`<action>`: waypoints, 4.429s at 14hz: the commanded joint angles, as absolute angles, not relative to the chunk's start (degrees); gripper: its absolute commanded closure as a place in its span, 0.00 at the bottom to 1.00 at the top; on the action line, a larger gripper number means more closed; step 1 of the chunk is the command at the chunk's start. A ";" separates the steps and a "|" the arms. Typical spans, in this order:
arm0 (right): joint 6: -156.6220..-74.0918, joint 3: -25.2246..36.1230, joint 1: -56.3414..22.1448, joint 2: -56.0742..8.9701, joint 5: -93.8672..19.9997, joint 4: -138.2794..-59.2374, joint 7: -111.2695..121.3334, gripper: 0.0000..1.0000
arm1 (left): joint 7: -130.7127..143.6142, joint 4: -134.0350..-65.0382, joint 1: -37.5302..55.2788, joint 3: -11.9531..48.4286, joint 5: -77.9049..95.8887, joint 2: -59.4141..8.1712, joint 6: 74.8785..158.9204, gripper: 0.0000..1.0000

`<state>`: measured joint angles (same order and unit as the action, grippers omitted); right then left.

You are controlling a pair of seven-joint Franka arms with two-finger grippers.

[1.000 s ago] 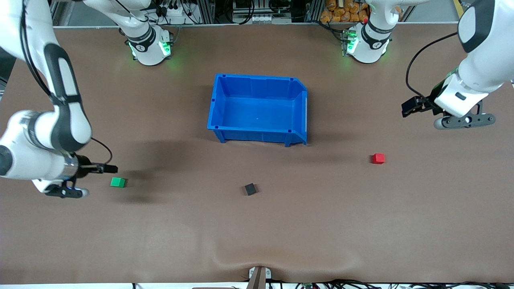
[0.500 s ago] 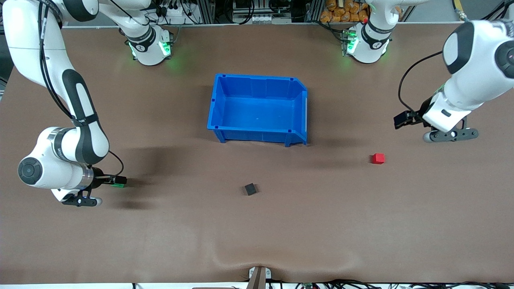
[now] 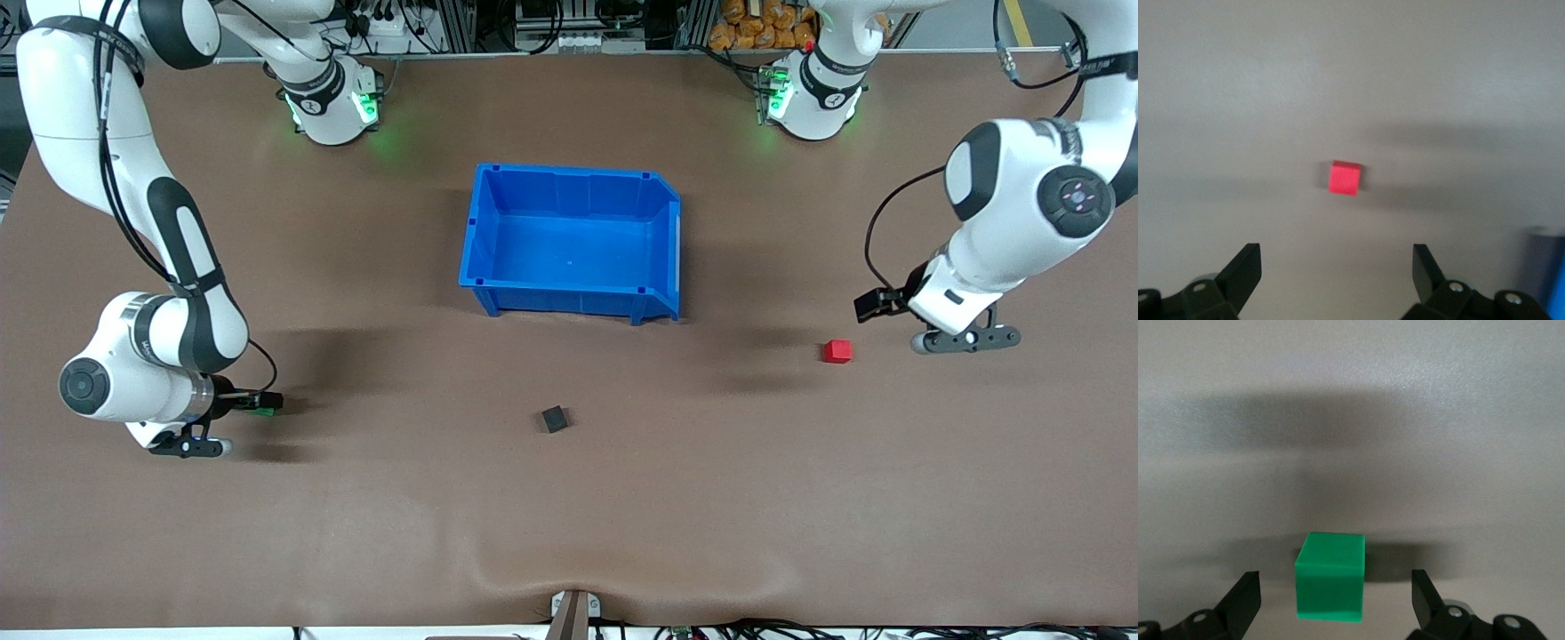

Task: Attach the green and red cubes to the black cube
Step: 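Close the right gripper on the green cube while the left gripper lowers to red, then carry the green cube with the right gripper under the black cube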

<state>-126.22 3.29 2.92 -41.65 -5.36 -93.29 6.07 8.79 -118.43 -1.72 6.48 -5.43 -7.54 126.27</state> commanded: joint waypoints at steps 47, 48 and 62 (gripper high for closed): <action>-130.34 0.26 -29.53 -58.71 -5.01 -62.75 48.69 1.00 | 9.67 -121.11 -3.34 7.03 -9.05 -26.72 149.24 0.44; -130.43 0.26 -29.88 -58.80 -5.01 -62.75 48.52 1.00 | 9.67 -121.11 -3.34 7.03 -9.05 -26.81 149.24 0.44; -135.17 0.44 -32.25 -60.91 -2.46 -62.75 48.69 1.00 | 14.75 -117.09 -3.08 7.03 -7.73 -26.19 144.25 0.99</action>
